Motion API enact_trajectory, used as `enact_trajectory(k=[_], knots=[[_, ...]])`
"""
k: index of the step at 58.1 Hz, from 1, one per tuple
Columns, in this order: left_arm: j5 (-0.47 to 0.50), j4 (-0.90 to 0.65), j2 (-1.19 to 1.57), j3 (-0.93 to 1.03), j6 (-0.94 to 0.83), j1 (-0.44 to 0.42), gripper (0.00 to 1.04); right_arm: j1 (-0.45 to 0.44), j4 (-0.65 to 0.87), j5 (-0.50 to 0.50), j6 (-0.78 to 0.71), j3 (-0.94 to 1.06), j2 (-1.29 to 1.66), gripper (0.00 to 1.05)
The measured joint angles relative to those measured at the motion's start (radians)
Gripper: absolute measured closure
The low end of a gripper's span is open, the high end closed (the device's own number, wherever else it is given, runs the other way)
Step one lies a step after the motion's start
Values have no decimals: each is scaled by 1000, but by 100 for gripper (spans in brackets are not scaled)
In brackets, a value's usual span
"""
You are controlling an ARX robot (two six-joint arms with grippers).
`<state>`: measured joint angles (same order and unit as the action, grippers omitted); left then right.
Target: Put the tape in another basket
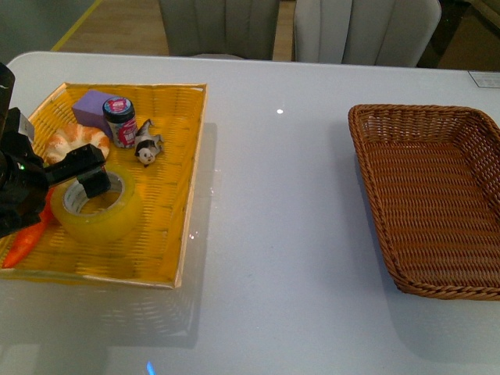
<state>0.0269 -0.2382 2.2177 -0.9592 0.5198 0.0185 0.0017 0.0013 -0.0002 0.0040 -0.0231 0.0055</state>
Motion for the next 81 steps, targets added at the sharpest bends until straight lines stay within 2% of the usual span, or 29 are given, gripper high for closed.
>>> enact_trajectory(k=[22,26,32,47,51,69,76,81], knots=[[24,45,93,-79,3,4,9,0,0,0,0,0,0,9],[27,51,97,-85,2,6,18,0,0,0,0,0,0,9],[29,62,99,-98,2,9,41,0,0,0,0,0,0,9],[21,68,96,-98,14,10,80,0,0,0,0,0,0,9],[11,66,82,-84,10,7,87,0,0,0,0,0,0,9],[-80,42,-162,14,1,16,89,0,0,0,0,0,0,9],[-149,53,-285,17,-23,62,89,0,0,0,0,0,0,9],[-201,70,-364,17,-43,125,89,0,0,0,0,0,0,9]])
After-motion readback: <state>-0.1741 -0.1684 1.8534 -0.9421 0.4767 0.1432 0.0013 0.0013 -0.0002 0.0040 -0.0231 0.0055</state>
